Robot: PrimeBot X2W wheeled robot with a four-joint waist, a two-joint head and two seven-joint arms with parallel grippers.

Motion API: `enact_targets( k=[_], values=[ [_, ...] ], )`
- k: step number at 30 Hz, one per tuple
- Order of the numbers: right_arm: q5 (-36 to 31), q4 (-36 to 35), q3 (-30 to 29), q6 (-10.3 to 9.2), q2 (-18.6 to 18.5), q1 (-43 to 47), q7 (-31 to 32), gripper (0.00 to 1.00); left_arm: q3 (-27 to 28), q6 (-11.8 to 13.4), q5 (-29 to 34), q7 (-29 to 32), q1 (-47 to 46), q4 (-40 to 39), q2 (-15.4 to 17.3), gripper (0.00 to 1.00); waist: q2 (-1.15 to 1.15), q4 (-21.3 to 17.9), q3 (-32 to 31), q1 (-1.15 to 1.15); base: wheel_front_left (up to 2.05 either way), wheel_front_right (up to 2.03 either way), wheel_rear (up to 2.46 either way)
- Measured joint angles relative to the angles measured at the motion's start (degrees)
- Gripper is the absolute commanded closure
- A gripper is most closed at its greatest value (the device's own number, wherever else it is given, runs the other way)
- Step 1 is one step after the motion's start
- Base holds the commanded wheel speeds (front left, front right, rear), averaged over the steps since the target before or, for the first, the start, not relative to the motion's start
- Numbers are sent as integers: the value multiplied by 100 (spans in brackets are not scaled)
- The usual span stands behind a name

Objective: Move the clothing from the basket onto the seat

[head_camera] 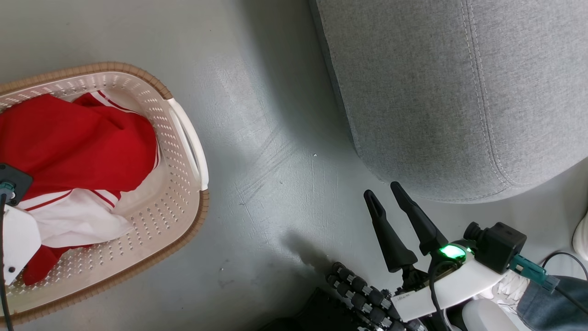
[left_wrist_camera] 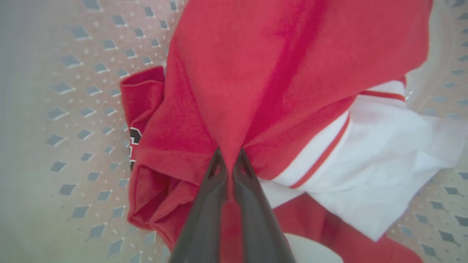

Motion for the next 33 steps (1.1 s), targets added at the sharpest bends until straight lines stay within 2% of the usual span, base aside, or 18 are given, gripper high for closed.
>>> enact_targets(
  k=[14,26,33],
  values=[
    [44,89,-104,0,1,-408,0,0,374,132,-545,-399,92,-271,-323,100,0,41,-160,0,0,0,0],
    [-164,428,-296,0,-10,-977,0,0,622,183,-864,-1050,557,-593,-368,100,0,369,-421,0,0,0,0],
    [-358,633,-401,0,-14,-1196,-2,0,791,205,-1129,-1553,736,-773,-614,100,0,607,-634,0,0,0,0]
  ],
)
